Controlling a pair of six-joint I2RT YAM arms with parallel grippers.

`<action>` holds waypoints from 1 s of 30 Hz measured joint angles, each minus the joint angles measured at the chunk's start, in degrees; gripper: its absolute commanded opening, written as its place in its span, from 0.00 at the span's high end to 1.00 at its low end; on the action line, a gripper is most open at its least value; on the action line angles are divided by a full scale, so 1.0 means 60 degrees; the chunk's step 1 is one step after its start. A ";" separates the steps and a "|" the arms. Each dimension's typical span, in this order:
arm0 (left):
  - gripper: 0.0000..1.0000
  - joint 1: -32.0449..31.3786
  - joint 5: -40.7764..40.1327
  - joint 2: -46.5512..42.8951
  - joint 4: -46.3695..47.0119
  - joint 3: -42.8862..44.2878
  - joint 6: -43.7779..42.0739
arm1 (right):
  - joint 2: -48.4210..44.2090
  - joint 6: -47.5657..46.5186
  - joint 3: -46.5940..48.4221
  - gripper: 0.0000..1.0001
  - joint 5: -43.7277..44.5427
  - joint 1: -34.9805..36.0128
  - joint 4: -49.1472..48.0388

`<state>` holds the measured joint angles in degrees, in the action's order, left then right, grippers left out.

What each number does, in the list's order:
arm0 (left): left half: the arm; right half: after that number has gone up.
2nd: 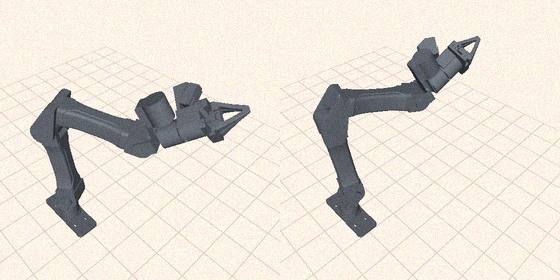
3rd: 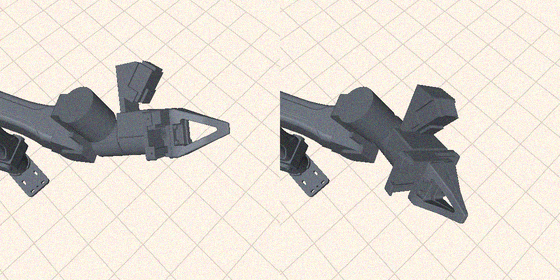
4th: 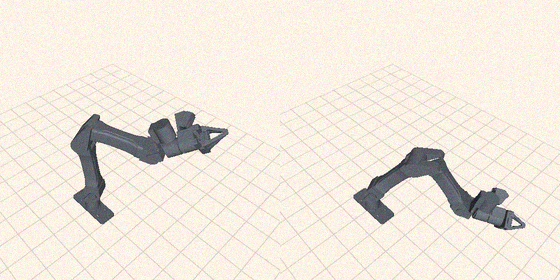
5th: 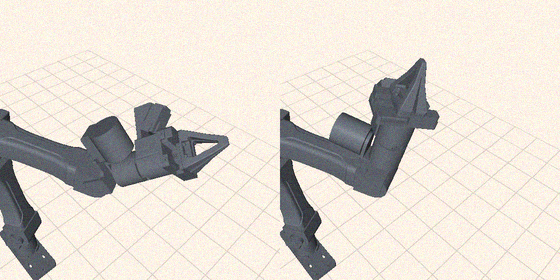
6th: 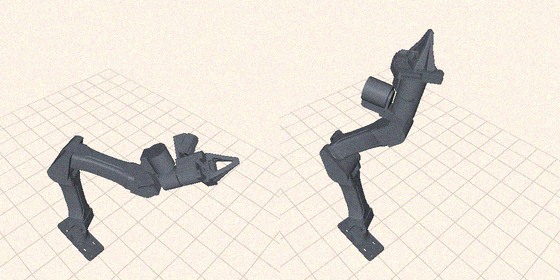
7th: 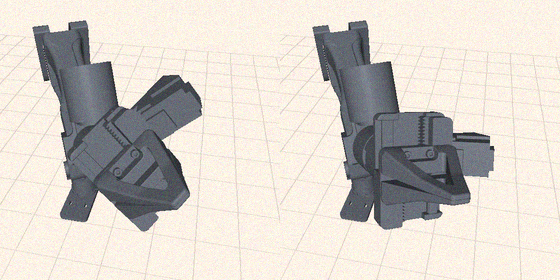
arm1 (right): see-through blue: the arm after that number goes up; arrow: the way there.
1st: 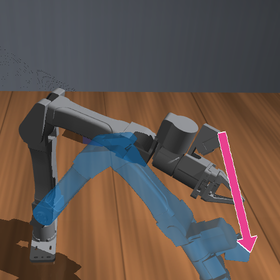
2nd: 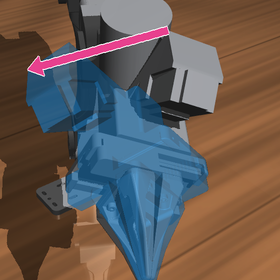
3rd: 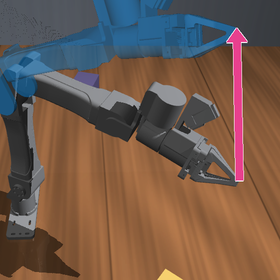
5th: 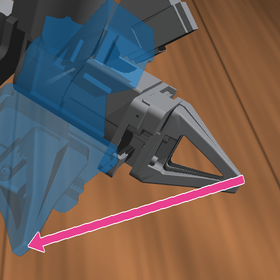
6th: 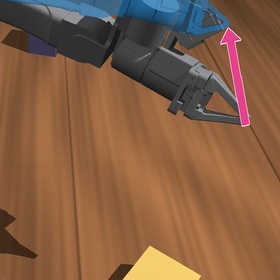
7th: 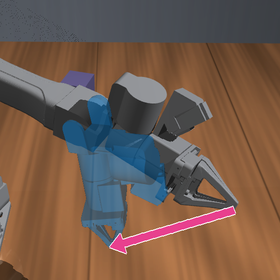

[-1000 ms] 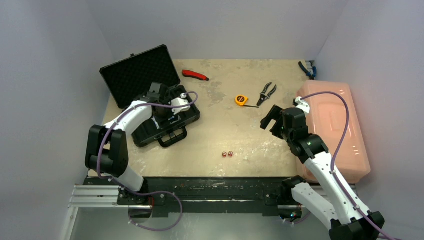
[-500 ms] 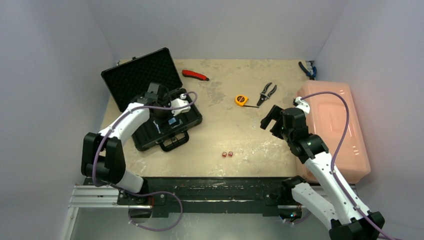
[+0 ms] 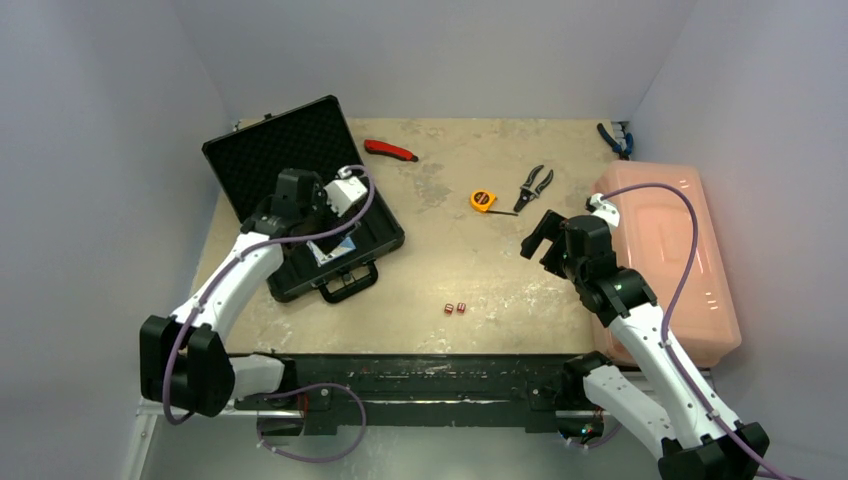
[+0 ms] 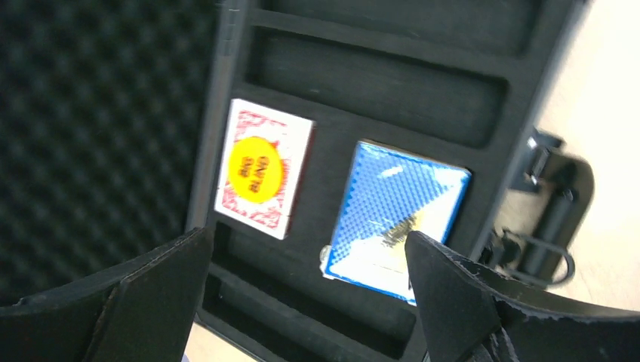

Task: Pack up texas hold em set

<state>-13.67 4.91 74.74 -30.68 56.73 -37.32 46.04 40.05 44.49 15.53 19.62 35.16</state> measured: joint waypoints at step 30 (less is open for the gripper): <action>0.60 -0.0131 -0.3891 0.0517 -0.1490 0.0736 1.1413 | 0.0222 0.0007 -0.0029 0.01 0.0076 0.0000 0.0000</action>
<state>-14.46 -18.44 77.84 -39.62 61.14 31.16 47.37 40.10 44.31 15.99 19.62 35.16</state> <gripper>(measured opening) 0.418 0.987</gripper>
